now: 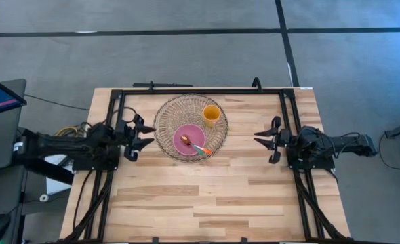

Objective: Pick & Place Utensil
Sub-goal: Return to Home Position

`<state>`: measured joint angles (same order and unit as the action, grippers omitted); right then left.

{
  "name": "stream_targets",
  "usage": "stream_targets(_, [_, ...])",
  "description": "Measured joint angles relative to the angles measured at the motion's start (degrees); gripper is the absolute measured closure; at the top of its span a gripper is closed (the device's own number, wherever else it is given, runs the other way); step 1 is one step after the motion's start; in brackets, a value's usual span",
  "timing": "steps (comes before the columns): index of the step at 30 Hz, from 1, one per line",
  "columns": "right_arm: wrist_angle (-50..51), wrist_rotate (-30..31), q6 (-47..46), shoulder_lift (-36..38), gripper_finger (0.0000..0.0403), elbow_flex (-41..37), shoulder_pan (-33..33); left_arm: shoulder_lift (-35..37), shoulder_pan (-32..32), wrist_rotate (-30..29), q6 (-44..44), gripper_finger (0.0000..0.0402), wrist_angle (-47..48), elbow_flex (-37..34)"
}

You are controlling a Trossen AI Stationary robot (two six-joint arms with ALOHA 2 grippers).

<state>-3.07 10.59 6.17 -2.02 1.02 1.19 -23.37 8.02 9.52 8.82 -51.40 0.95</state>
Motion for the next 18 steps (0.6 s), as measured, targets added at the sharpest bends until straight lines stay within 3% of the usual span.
stream_targets(5, [-0.66,-0.01,-0.02,0.0,0.0321,0.0,-1.27,-0.36,-0.11,-2.63,-0.05,0.0211,5.8,1.61])
stream_targets(11, [-0.66,-0.08,-0.07,0.0,0.0321,0.0,-1.75,-0.31,0.12,-2.64,-1.76,0.0211,25.64,9.17])
stream_targets(18, [-0.66,-0.2,-0.16,0.0,0.0321,0.02,-1.75,3.19,-0.23,-2.65,-2.32,0.0211,27.59,9.81])
